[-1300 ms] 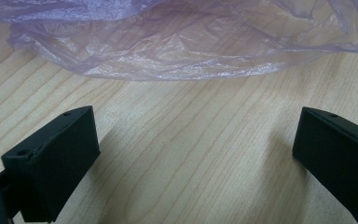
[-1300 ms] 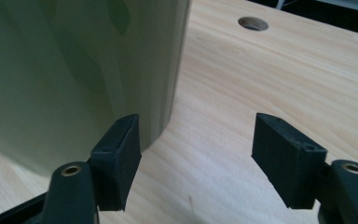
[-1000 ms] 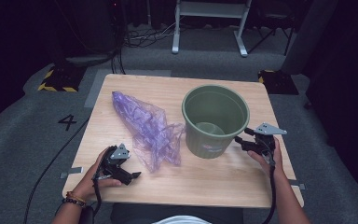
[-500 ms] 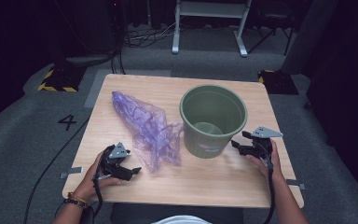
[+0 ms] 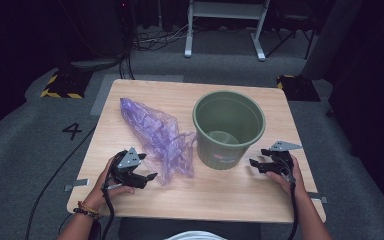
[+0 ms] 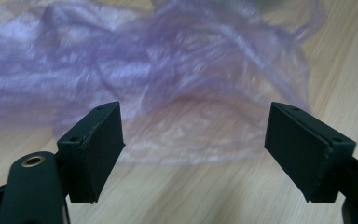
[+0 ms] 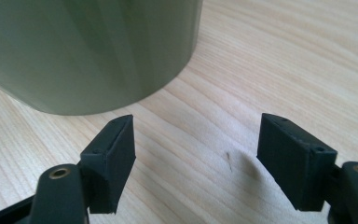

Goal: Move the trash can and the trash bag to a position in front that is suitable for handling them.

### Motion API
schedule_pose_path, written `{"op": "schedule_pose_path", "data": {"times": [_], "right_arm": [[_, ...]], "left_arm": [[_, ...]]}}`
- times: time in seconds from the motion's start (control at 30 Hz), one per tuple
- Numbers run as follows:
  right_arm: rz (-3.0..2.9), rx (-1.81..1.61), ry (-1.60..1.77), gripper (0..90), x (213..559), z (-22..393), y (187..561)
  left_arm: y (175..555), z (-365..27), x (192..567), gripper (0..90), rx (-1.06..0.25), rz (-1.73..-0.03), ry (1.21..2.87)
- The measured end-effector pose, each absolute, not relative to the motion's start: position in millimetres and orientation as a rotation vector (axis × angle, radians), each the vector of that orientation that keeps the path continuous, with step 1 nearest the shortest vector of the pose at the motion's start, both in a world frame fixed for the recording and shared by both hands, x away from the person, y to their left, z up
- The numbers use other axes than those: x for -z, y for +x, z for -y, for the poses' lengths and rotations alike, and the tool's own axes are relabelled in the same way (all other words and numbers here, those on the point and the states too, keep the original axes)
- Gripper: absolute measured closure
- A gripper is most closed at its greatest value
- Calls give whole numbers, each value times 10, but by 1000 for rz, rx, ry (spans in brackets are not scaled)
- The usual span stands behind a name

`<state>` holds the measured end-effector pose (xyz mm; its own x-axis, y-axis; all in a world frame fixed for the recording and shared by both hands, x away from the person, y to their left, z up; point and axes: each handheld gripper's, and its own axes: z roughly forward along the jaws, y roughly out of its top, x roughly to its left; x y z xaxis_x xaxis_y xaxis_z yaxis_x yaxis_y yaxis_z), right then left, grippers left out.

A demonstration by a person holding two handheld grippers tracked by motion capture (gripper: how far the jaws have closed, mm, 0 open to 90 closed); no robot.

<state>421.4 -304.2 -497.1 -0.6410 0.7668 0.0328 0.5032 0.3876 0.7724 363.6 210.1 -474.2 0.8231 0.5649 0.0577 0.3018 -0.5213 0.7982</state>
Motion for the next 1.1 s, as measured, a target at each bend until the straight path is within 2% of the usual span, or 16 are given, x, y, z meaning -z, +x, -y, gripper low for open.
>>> {"op": "schedule_pose_path", "data": {"times": [0.2,0.27,0.3,0.33,0.37,0.4,0.47,0.5,0.7,0.87,1.1], "right_arm": [[-2342,-1108,1108,287,5018,3050,4215],[-2352,-1091,1091,285,5021,3031,4199],[-2355,-1090,1081,288,5021,3023,4194],[-2355,-1090,1081,288,5021,3023,4194],[-2355,-1085,1075,288,5022,3018,4191],[-2356,-1080,1074,288,5023,3014,4187],[-2355,-1080,1073,291,5023,3016,4187],[-2355,-1083,1075,293,5023,3017,4186],[-2353,-1087,1078,297,5023,3024,4175],[-2360,-1109,1097,301,5017,3041,4143],[-2389,-1164,1060,303,4946,2969,4032]], "left_arm": [[3687,-1835,4833,199,-299,-537,2215],[3697,-1798,4851,287,-287,-521,2222],[3717,-1720,4886,340,-324,-507,2264],[3717,-1720,4886,426,-324,-507,2264],[3725,-1662,4921,426,-382,-470,2331],[3735,-1641,4950,513,-367,-453,2335],[3758,-1641,4969,580,-310,-448,2317],[3759,-1641,4973,642,-302,-441,2313],[3731,-1586,4996,723,-206,-426,2288],[3707,-1513,5009,713,-181,-421,2272],[3640,-1115,4994,699,-148,-349,2302]]}}
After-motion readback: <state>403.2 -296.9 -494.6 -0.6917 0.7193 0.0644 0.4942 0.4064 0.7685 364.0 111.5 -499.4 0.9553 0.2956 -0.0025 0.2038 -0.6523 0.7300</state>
